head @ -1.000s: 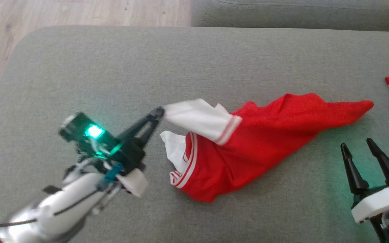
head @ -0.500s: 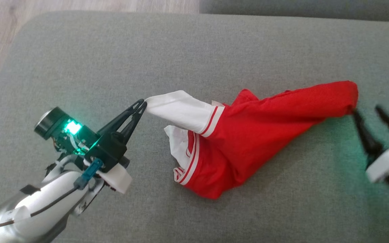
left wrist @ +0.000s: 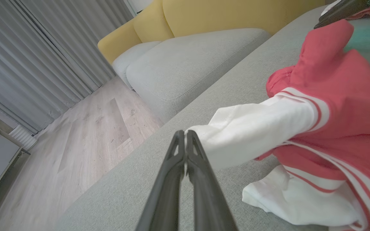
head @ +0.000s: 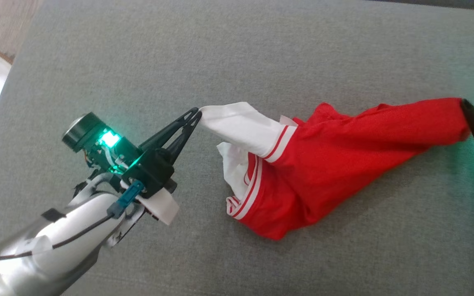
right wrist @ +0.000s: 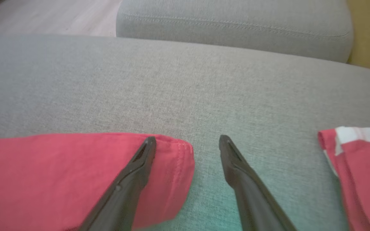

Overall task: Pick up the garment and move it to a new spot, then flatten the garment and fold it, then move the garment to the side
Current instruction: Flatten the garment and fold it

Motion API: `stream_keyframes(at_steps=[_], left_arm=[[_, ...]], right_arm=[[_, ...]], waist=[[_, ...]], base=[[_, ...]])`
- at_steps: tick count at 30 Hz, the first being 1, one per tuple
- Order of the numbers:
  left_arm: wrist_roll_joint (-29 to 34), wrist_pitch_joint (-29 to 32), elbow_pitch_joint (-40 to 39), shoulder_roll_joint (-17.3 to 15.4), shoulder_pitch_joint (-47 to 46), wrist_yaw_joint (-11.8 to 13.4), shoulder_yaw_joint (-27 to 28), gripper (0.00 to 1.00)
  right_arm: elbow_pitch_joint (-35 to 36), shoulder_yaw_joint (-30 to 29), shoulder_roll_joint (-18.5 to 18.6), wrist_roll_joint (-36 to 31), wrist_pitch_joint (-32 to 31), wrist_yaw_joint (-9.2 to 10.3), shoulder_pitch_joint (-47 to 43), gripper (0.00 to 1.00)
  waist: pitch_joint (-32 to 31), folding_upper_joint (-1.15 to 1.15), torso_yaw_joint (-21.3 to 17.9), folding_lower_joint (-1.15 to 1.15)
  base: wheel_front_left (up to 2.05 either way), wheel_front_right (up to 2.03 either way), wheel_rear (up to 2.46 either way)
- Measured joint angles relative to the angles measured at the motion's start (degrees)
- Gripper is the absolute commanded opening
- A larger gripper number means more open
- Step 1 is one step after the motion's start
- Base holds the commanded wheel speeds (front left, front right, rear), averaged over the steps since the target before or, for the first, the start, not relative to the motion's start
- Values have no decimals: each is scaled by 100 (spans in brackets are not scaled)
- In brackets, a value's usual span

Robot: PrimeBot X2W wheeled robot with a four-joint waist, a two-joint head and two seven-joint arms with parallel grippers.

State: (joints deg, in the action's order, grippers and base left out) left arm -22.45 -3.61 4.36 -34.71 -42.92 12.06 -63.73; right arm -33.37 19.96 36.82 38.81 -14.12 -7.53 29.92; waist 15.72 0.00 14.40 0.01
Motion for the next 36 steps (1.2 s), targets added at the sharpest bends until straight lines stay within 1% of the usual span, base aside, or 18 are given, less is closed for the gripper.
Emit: stream_keyframes(at_steps=[5, 6, 7, 8, 9, 10, 14, 20, 21, 24, 25, 27, 29, 31, 34, 36], left_arm=[[37, -9, 89, 99, -90, -47, -35, 0], [37, -10, 102, 111, -104, -48, -43, 0], [37, -24, 114, 118, -118, -51, -49, 0], [37, -32, 129, 125, -126, -51, -55, 0], [37, -34, 144, 134, -131, -51, -60, 0], [37, -34, 154, 138, -132, -51, -68, 0], [32, -44, 237, 127, -129, -51, -82, 0], [-24, -159, 326, 34, -108, -35, -66, 0], [-24, -159, 326, 34, -108, -35, -66, 0], [-37, -209, 328, -105, -105, -22, -3, 0], [-92, -219, 318, -168, -103, 9, 58, 0], [-249, -349, 255, -291, -71, 170, 292, 0], [-586, -466, 110, -398, -4, 216, 580, 0], [-987, -512, -63, -464, 97, 213, 829, 0], [-1350, -558, -289, -630, 188, 218, 1116, 0], [-1539, -599, -477, -775, 183, 274, 1381, 0]], right_arm=[[-492, 403, -12, -70, -2, 0, 298, 100], [-576, 449, -22, -70, -2, 0, 343, 89], [-659, 494, -26, -75, -1, 0, 385, 65], [-727, 532, -30, -75, -1, 0, 419, 25], [-766, 576, -33, -75, 0, 0, 454, 2], [-789, 609, -38, -73, 5, 0, 482, 0], [-818, 746, -122, 114, 105, 0, 494, 0], [-684, 849, -131, 205, 839, 0, 495, 0], [-684, 849, -131, 205, 839, 0, 495, 0], [-492, 864, -124, 210, 1328, 0, 500, 0], [-423, 842, -121, 243, 1483, 0, 500, 0], [-258, 793, -98, 307, 1715, 0, 506, 0], [-59, 712, -68, 323, 1866, 0, 510, 0], [158, 624, -26, 379, 1922, 0, 509, 0], [532, 480, 64, 445, 1905, 0, 503, 0], [848, 308, 137, 461, 1845, 0, 502, 0]], waist=[[141, 0, 107, 0], [158, 0, 118, 0], [170, 0, 125, 0], [172, 0, 126, 0], [166, 0, 122, 0], [153, 0, 115, 0], [41, 0, 41, 0], [-272, 0, -122, -1], [-272, 0, -122, -1], [-508, 0, -212, -1], [-599, 0, -244, -1], [-790, 0, -310, -1], [-997, 0, -381, -2], [-1208, 0, -452, -2], [-1522, 0, -554, -3], [-1702, 0, -633, -3]], base=[[0, 0, 0], [0, 0, 0], [0, 0, 0], [0, 0, 0], [0, 0, 0], [0, 0, 0], [0, 0, 0], [0, 0, 0], [0, 0, 0], [0, 0, 0], [0, 0, 0], [0, 0, 0], [0, 0, 0], [0, 0, 0], [0, 0, 0], [0, 0, 0]])
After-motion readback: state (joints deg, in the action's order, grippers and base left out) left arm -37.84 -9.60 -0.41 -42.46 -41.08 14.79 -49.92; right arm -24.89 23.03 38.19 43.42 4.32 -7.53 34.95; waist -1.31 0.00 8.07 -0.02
